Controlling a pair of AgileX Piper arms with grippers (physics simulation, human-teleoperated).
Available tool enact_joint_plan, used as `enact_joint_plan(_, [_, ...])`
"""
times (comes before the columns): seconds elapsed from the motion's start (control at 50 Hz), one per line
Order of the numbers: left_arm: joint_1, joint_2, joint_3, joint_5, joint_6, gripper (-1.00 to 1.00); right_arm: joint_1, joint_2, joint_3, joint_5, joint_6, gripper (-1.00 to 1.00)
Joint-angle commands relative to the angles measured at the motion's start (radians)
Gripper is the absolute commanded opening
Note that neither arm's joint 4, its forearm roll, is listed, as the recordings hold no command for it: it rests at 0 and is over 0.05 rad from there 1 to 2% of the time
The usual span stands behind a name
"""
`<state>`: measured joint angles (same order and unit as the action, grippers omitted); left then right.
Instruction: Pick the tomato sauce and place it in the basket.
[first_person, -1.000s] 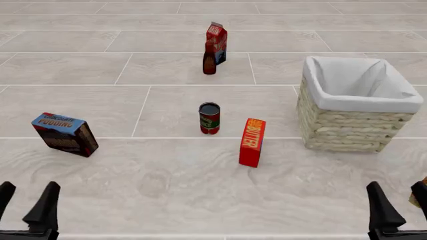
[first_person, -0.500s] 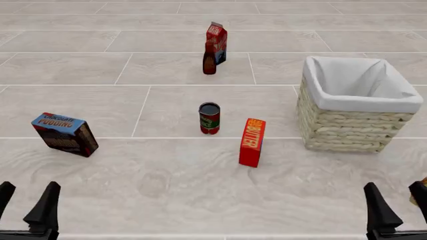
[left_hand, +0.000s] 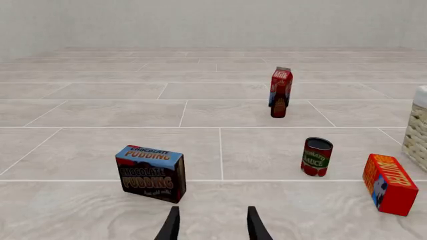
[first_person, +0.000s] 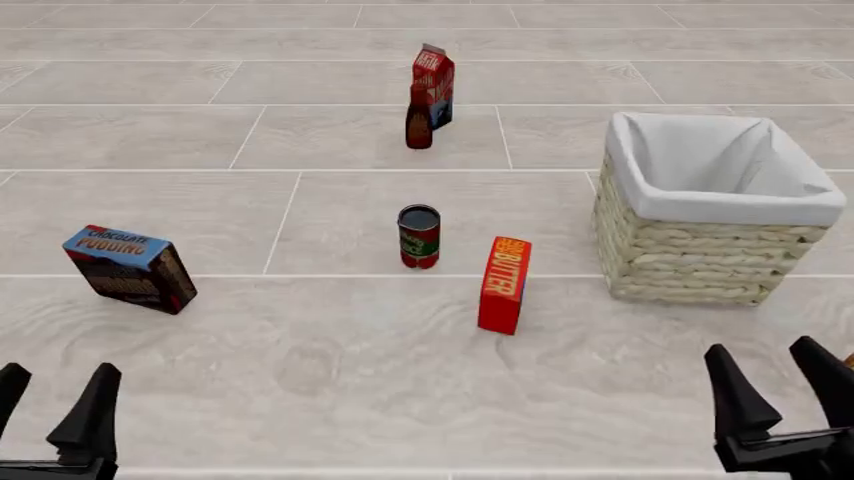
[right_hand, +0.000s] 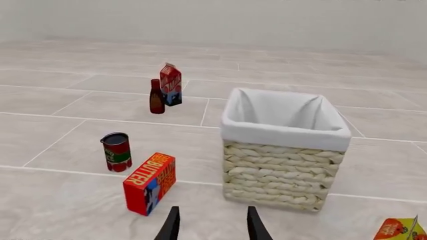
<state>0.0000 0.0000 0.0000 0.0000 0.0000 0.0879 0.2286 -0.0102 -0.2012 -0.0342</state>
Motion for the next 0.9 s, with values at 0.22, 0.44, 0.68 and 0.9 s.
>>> enact_joint_plan(0.22, [0.000, 0.000, 0.000, 0.000, 0.000, 1.00, 0.068, 0.094, -0.037, -0.059, -0.038, 1.00])
enact_joint_plan(0.44, [0.000, 0.000, 0.000, 0.000, 0.000, 1.00, 0.110, 0.154, -0.055, -0.081, -0.030, 1.00])
enact_joint_plan(0.68, [0.000, 0.000, 0.000, 0.000, 0.000, 1.00, 0.157, 0.252, -0.100, -0.118, -0.040, 1.00])
enact_joint_plan(0.9, [0.000, 0.000, 0.000, 0.000, 0.000, 1.00, 0.206, 0.367, -0.130, -0.183, -0.083, 1.00])
